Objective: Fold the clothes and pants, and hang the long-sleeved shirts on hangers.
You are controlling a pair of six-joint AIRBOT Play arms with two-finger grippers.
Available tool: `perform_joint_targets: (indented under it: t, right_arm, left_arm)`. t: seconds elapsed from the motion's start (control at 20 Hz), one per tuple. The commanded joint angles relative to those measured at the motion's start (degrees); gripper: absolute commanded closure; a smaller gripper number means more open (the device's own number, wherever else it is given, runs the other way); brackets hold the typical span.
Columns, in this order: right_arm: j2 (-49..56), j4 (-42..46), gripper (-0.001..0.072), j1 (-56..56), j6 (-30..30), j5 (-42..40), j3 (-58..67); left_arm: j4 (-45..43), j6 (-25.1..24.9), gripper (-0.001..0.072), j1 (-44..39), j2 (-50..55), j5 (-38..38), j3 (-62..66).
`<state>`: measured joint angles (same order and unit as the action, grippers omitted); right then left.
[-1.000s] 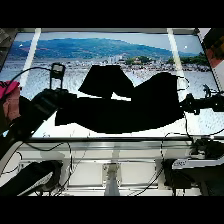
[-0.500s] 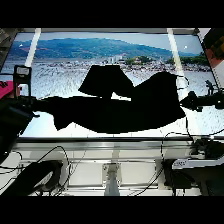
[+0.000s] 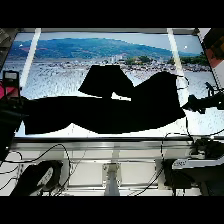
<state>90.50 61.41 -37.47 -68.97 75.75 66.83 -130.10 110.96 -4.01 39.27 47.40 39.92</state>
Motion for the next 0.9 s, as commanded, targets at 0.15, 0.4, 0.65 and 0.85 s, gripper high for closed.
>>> perform_joint_targets:
  t: [0.15, 0.4, 0.65, 0.85]
  right_arm:
    - [-0.02, -2.93, 0.0599, -0.02, 0.02, 0.83, 0.04]
    - [-0.02, -3.1, 0.0426, -0.02, -0.59, 2.91, 0.02]
    - [-0.02, -3.1, 0.0537, -0.02, -0.57, 4.87, 0.04]
    - [-0.13, -3.26, 0.0694, -0.26, 3.63, 9.05, 0.0]
  left_arm:
    - [2.21, 0.0, 0.0705, 4.44, 7.08, -31.76, -0.7]
    - [2.25, 9.09, 0.0481, 6.56, 17.62, -33.07, -0.66]
    - [2.95, 30.86, 0.0547, 13.57, 14.21, -30.49, -0.63]
    - [4.11, 28.48, 0.0706, 14.32, 8.46, -10.23, -0.81]
